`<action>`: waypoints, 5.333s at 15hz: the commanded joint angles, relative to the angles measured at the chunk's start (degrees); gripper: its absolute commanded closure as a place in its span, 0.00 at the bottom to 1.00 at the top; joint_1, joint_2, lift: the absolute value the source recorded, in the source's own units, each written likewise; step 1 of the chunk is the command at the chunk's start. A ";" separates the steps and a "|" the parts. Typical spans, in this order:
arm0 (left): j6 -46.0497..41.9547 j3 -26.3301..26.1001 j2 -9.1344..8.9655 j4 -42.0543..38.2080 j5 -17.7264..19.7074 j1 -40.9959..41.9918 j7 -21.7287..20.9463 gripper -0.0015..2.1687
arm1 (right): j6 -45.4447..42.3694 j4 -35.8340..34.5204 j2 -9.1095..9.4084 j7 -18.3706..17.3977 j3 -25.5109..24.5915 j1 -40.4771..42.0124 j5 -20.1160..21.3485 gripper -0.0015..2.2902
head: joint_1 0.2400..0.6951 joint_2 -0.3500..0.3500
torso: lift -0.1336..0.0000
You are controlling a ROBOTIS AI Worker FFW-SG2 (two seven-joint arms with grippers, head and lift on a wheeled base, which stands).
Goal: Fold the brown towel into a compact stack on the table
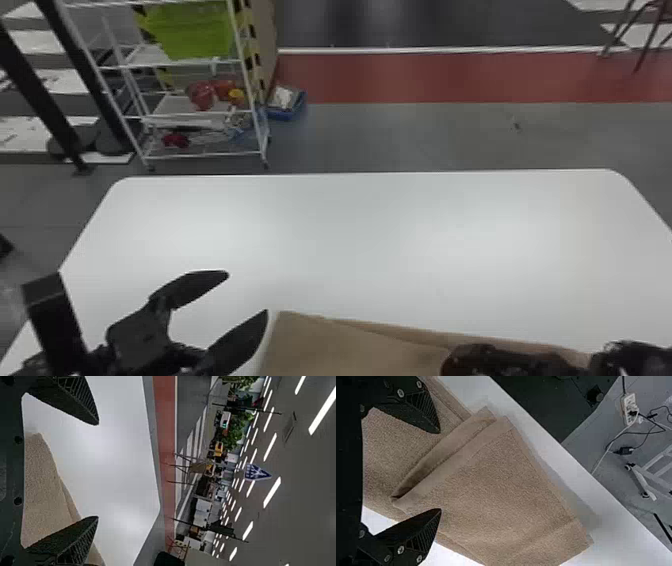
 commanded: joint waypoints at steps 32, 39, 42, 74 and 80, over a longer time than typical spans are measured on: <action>-1.02 -0.93 -0.15 1.55 -0.18 -0.19 -1.50 0.02 | 12.11 0.37 0.16 0.28 4.29 -4.09 -0.46 0.28 | 1.00 0.60 | 0.11; -1.37 -0.67 -0.15 2.34 -0.18 -0.28 -1.94 0.02 | 11.76 1.33 0.42 0.28 6.57 -4.71 1.56 0.30 | 1.00 0.63 | 0.11; -1.72 -0.76 -0.15 2.60 -0.18 -0.37 -2.12 0.02 | 11.94 1.42 0.51 0.28 6.92 -4.71 2.17 0.38 | 1.00 0.64 | 0.11; -1.55 -0.58 -0.15 2.95 -0.35 -0.63 -2.64 0.02 | 16.16 1.60 -0.81 0.28 8.59 -4.71 1.03 0.29 | 1.00 0.62 | 0.11; -1.72 -0.58 -0.15 3.39 -0.35 -0.72 -2.82 0.03 | 15.98 1.51 0.07 0.28 9.12 -4.89 0.68 0.29 | 1.00 0.66 | 0.11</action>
